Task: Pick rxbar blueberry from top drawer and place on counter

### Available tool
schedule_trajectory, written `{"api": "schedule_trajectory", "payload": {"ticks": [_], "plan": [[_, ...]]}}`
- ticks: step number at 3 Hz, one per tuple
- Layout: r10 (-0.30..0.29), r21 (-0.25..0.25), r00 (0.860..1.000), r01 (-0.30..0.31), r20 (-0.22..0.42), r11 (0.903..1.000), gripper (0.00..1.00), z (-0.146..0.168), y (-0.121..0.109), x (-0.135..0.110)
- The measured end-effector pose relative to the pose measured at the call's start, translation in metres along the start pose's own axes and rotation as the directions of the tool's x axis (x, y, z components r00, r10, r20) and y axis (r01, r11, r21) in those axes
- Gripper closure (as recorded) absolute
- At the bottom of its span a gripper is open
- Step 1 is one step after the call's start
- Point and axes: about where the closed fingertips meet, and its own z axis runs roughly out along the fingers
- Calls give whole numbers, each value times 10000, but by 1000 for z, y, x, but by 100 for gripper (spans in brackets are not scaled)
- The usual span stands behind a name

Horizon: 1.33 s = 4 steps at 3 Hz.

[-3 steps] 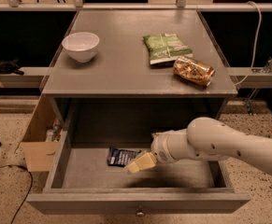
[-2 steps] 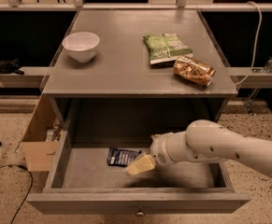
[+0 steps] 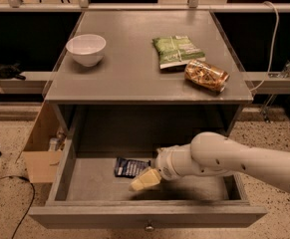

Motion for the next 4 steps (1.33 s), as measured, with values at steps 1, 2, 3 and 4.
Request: {"api": "schedule_trajectory", "payload": {"ticks": [1,2,3,4], "plan": [[-544,158,9982,548,-260,9984,0,-9,-3,-22],[-544,157,9982,548,-260,9984,0,-9,-3,-22],[-729,134,9957,738,-567,9972,0,-5,-5,-20],[-1021,198,9881,1050,-1151,9943,0,-2,-12,-16]]}}
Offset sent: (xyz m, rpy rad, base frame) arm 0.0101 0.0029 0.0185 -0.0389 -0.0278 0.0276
